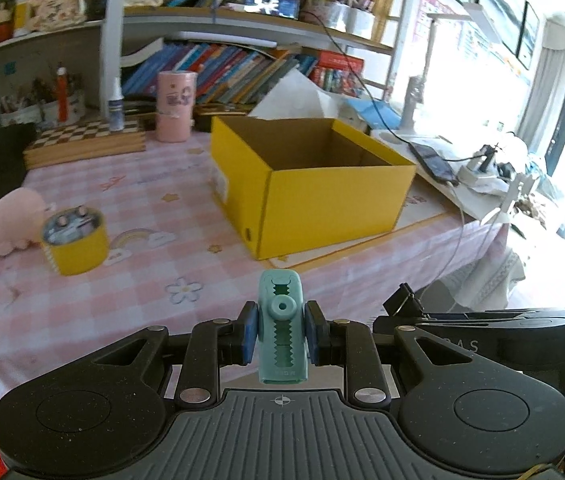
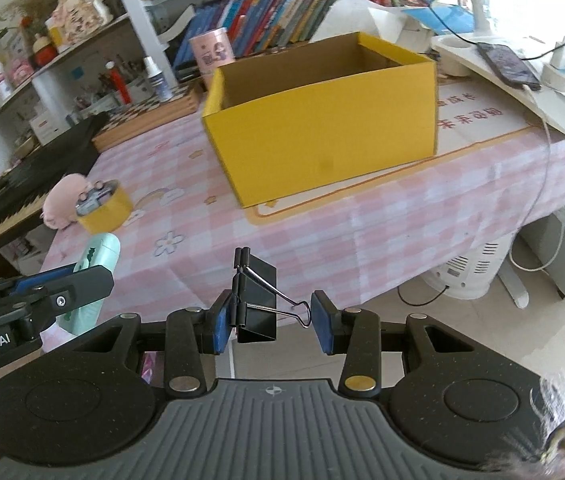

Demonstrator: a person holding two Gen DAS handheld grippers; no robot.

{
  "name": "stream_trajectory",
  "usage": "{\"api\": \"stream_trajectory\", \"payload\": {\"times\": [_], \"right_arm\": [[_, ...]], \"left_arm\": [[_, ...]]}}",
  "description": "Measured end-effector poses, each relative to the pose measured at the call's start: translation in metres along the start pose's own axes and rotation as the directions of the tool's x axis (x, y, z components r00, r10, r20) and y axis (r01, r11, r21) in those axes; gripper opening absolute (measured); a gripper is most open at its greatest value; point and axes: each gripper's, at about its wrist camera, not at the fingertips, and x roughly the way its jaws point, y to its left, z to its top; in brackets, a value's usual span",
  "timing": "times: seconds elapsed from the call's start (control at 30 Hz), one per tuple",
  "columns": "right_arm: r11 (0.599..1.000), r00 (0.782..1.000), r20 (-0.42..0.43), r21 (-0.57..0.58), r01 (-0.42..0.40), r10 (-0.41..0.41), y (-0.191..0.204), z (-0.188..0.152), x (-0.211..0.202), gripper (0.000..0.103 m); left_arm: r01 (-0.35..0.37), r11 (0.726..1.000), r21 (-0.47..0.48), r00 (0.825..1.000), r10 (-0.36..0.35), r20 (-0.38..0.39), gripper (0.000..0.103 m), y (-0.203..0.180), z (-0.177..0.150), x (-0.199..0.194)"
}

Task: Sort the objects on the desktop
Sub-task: 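Carry the binder clip and mint-green item with both tools toward the yellow box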

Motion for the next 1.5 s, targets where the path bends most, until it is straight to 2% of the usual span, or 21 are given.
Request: {"api": "stream_trajectory", "payload": {"times": [0.47,0.6,0.73,0.93,1.2,1.5], "right_arm": [[0.998,0.998,-0.032,0.043,0.056,-0.054,-0.039,0.016,0.01,0.038],[0.997,0.997,-0.036,0.041,0.064,-0.062,-0.047,0.025,0.014,0.038],[0.997,0.997,-0.025,0.042,0.072,-0.071,-0.059,0.037,0.017,0.038],[0.998,0.998,0.016,0.025,0.061,-0.062,-0.078,0.065,0.022,0.038],[0.998,0.997,0.068,-0.025,0.05,-0.048,-0.099,0.101,0.032,0.038],[0.994,0.977,0.215,-0.103,0.026,-0.003,-0.116,0.162,0.035,0.038]], "left_arm": [[0.05,0.999,0.022,0.998,-0.049,-0.026,0.023,-0.023,0.017,0.035],[0.059,0.998,0.031,0.998,-0.059,-0.012,0.023,-0.029,0.025,0.044],[0.074,0.996,0.058,0.996,-0.077,0.04,0.023,-0.04,0.04,0.051],[0.079,0.993,0.086,0.993,-0.087,0.084,0.023,-0.058,0.065,0.072],[0.043,0.996,0.075,0.991,-0.052,0.121,0.024,-0.069,0.09,0.094],[-0.048,0.995,0.085,0.98,0.031,0.194,0.024,-0.077,0.128,0.114]]}}
